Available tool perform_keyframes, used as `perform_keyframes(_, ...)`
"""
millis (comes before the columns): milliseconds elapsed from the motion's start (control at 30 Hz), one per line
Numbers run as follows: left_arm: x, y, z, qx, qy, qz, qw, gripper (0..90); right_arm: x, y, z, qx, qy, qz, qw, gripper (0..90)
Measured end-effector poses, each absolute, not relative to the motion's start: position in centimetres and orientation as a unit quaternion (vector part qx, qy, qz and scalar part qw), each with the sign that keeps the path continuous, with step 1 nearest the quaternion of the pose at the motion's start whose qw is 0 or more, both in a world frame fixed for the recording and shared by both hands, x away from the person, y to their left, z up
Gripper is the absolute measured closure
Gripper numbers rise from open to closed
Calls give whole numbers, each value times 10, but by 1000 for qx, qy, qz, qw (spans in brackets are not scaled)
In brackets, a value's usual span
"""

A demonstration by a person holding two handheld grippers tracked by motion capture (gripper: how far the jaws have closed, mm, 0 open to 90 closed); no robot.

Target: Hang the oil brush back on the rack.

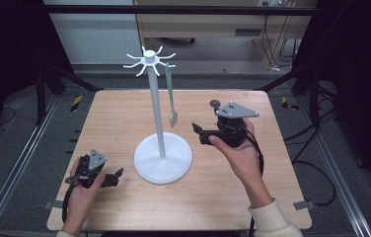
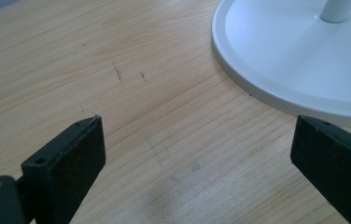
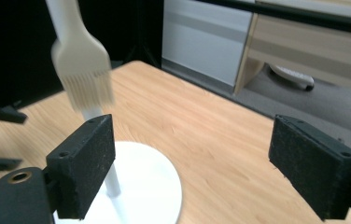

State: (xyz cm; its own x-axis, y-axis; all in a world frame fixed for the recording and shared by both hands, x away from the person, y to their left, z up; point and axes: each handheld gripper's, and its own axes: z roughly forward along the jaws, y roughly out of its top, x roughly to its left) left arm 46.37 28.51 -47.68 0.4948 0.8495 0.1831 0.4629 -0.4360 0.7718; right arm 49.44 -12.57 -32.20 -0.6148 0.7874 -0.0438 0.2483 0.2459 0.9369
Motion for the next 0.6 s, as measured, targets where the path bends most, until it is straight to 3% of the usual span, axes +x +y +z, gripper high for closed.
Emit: perform_keyframes(600,464,285,-476,796,411,290,336,29,496,-174,-404,421,742,448,266,163)
